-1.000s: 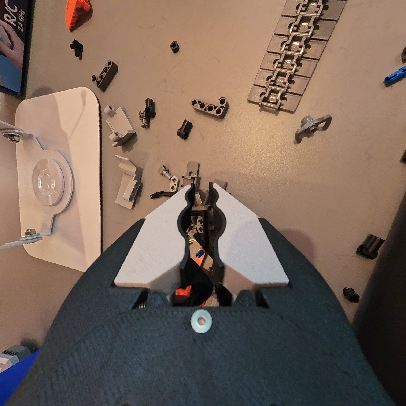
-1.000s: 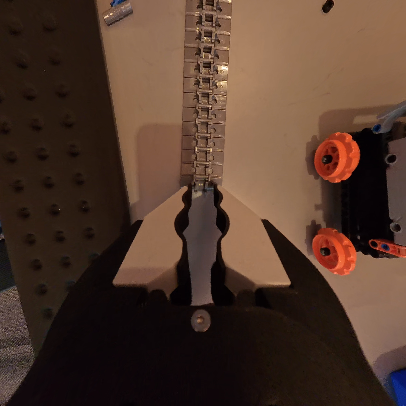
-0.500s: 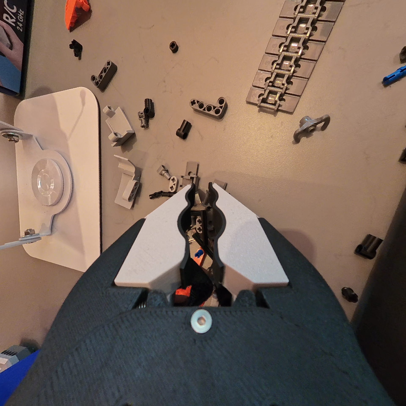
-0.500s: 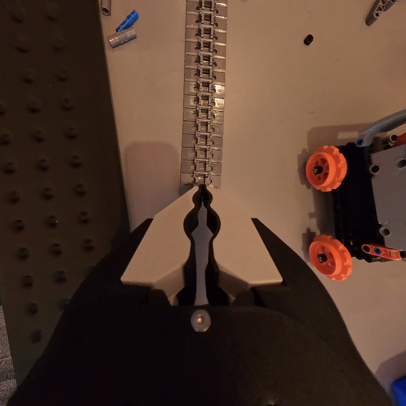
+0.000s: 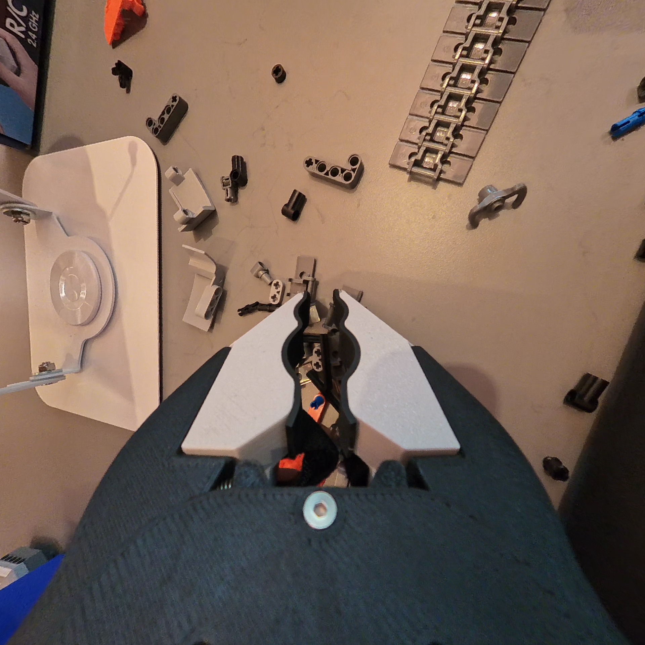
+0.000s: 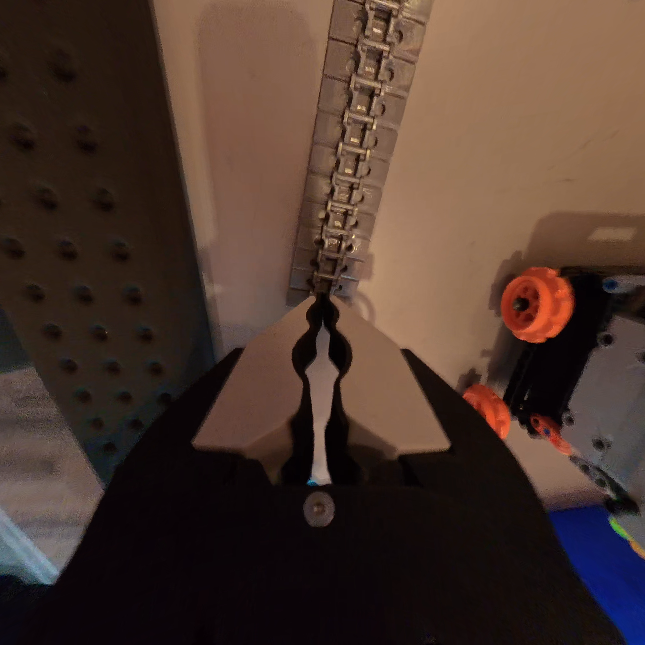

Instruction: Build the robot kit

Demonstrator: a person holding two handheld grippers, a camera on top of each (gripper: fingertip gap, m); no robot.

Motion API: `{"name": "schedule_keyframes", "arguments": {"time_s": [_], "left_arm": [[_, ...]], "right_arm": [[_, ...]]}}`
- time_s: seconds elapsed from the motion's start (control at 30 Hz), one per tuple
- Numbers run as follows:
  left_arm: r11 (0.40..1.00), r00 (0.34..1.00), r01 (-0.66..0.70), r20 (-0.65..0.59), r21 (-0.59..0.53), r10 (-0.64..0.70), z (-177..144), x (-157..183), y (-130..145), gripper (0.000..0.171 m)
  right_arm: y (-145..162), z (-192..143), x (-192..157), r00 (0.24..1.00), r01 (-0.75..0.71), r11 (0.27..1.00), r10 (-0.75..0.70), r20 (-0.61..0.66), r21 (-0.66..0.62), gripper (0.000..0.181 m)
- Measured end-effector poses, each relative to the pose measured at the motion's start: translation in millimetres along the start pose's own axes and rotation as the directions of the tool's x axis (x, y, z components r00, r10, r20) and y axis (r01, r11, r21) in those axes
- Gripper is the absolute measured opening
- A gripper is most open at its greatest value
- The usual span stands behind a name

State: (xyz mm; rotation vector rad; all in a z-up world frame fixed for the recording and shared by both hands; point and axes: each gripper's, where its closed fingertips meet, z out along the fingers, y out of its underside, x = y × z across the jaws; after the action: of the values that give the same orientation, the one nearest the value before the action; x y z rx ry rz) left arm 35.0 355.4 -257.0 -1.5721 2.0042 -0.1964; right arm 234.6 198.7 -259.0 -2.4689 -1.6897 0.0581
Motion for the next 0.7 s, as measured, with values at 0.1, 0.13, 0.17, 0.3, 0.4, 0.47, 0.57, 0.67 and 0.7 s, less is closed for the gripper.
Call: {"name": "schedule_keyframes", "arguments": {"time_s": [0.1, 0.13, 0.17, 0.3, 0.4, 0.47, 0.57, 0.67, 0.7], "left_arm": [[1.000, 1.000, 0.000, 0.004, -0.001, 0.000, -1, 0, 1, 0.014], [1.000, 1.000, 0.000, 0.004, 0.002, 0.000, -1, 0, 1, 0.015], [1.000, 1.000, 0.002, 0.002, 0.005, -0.002, -2, -1, 1, 0.015], [0.998, 0.999, 0.031, 0.024, 0.049, -0.032, -14, -9, 1, 0.015], [0.995, 0.995, 0.068, 0.066, 0.072, -0.073, -26, -22, 7, 0.015], [0.992, 0.993, 0.096, 0.068, 0.081, -0.101, -31, -26, 11, 0.016], [0.992, 0.991, 0.114, 0.066, 0.056, -0.117, -30, -27, 20, 0.016], [0.993, 0.993, 0.113, 0.031, 0.045, -0.114, -25, -20, 19, 0.020], [0.993, 0.994, 0.109, 0.026, 0.040, -0.110, -23, -19, 19, 0.021]], "right_arm": [[0, 1, 0, 0.999, 0.037, 0.996, -0.036, 0.025, -0.084, 0.000], [0, 1, 0, 0.999, 0.037, 0.995, -0.033, 0.036, -0.088, 0.000], [-1, 1, 0, 0.999, 0.034, 0.996, -0.031, 0.044, -0.085, 0.000], [-5, -1, -4, 0.999, 0.042, 0.999, -0.041, 0.025, -0.026, 0.002], [-19, -15, 0, 0.999, 0.040, 0.997, -0.038, -0.033, 0.063, 0.009], [-47, -24, 5, 0.997, 0.042, 0.984, -0.029, -0.075, 0.173, 0.011], [-91, -30, 21, 0.991, 0.031, 0.956, 0.010, -0.136, 0.292, 0.012], [-137, -28, 35, 0.986, 0.057, 0.918, 0.012, -0.169, 0.394, 0.015], [-151, -25, 41, 0.984, 0.064, 0.905, 0.012, -0.176, 0.420, 0.013]]}}
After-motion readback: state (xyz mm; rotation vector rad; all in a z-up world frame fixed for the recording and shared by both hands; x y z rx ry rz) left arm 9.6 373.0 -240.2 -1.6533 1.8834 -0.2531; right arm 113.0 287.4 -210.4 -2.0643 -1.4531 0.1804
